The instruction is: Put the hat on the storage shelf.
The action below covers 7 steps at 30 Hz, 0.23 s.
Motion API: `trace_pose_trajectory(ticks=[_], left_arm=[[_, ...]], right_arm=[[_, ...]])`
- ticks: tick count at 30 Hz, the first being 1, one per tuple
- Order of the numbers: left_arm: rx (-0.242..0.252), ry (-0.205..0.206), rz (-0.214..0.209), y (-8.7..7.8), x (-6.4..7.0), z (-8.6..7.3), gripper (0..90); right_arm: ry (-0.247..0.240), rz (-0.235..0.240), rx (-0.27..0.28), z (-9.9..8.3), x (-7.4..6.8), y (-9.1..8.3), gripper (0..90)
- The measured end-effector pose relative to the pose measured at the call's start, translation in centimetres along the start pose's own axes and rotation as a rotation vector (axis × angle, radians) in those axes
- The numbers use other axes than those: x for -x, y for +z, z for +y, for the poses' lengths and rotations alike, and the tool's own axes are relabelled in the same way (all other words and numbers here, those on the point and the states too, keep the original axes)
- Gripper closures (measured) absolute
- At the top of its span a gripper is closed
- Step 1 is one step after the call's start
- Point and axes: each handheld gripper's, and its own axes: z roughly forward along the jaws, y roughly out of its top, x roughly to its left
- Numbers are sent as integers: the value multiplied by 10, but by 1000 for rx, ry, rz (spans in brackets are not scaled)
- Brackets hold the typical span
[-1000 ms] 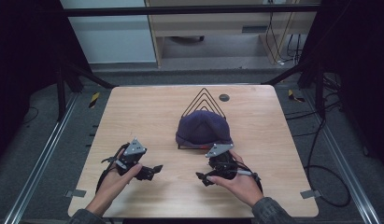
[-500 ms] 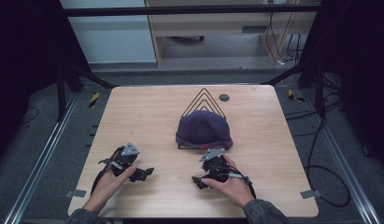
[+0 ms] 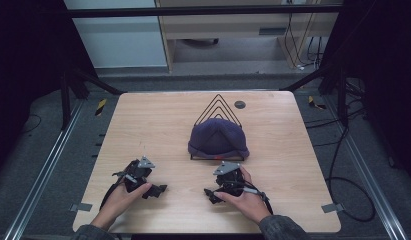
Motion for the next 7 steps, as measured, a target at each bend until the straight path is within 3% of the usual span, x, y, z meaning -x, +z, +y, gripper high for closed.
trace_pose_trajectory(ticks=[4, 7], left_arm=[[-2, 33, 18, 3, 5, -1, 4], [-3, 33, 19, 3, 5, -1, 0]], right_arm=[[7, -5, 1, 0, -1, 0, 29], [8, -10, -1, -1, -1, -1, 29]])
